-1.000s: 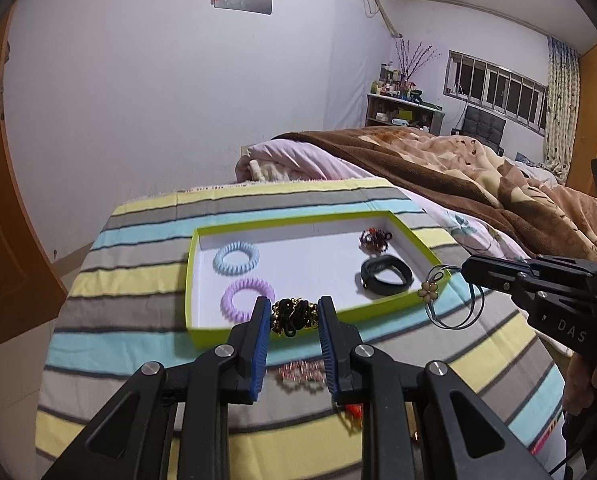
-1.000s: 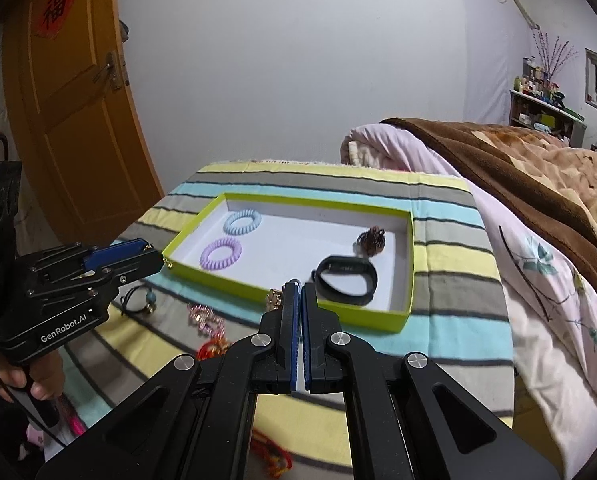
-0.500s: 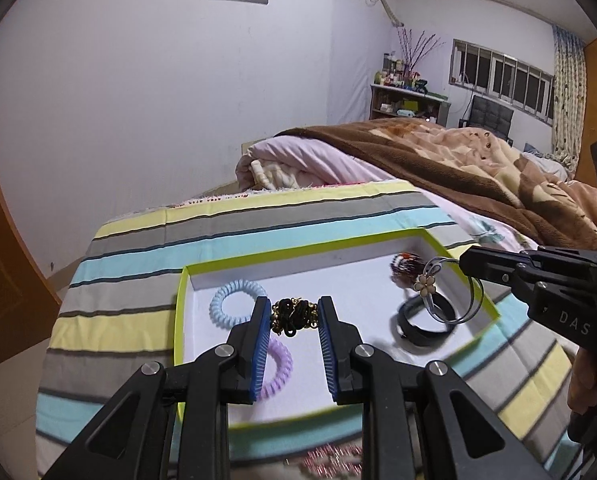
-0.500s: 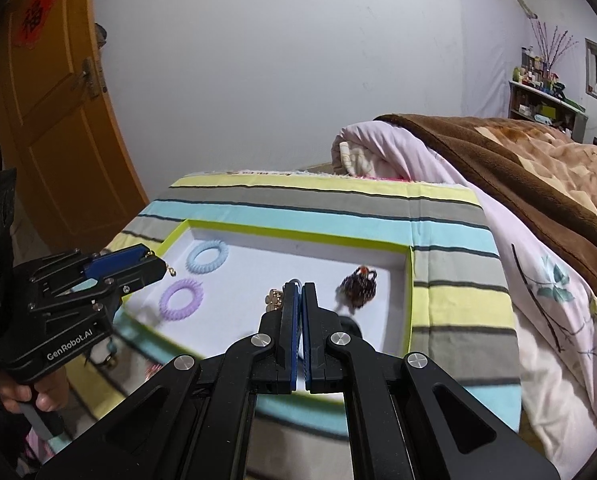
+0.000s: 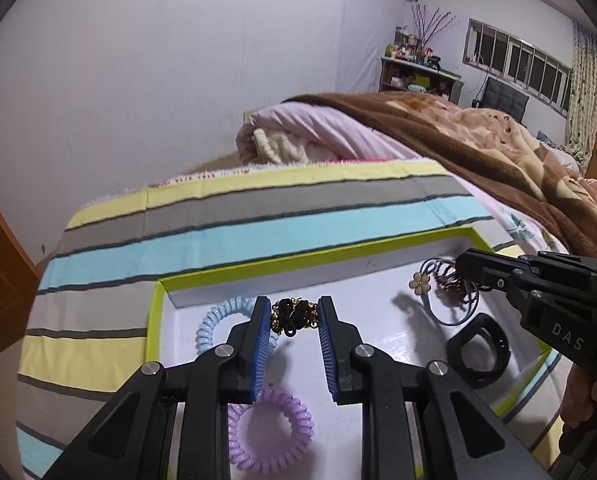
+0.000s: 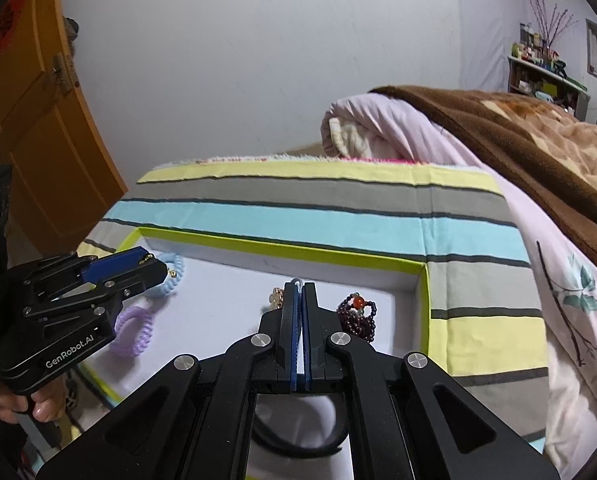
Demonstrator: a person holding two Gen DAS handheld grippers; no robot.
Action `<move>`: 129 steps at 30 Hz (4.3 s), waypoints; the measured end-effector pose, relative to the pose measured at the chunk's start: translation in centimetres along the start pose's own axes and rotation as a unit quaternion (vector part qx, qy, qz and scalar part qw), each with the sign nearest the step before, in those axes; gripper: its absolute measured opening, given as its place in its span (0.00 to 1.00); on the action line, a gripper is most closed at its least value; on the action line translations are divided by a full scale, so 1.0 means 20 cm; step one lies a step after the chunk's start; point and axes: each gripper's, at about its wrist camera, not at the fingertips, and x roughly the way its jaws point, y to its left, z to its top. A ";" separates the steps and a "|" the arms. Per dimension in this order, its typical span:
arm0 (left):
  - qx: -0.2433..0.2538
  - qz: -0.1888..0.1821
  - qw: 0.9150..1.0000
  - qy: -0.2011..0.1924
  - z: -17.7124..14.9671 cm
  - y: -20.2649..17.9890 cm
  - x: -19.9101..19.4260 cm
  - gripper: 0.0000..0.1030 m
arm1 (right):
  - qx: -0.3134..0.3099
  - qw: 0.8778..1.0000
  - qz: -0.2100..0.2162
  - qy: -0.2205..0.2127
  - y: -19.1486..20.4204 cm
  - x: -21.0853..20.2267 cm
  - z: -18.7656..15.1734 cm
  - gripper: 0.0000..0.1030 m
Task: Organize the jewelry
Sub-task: 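Open left tool to drop the hair clip in the box while right releases the flower hair tie, then withdraw both tools from the box toward the remaining jewelry, then grasp the black hair tie with teal bead with left tool while right grasps the red knotted cord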
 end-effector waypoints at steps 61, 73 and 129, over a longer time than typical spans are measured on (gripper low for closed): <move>-0.016 -0.014 0.997 -0.076 -0.77 -0.13 -0.92 0.24 | -0.024 0.997 0.048 -0.046 0.21 -0.84 -0.72 0.26; -0.017 -0.011 0.997 -0.076 -0.93 -0.14 -1.01 0.24 | -0.039 0.997 0.054 -0.029 0.25 -0.86 -0.87 0.26; -0.105 0.073 0.992 0.015 -0.79 0.34 -0.52 0.24 | -0.160 0.985 0.047 0.049 0.35 -0.54 -0.90 0.31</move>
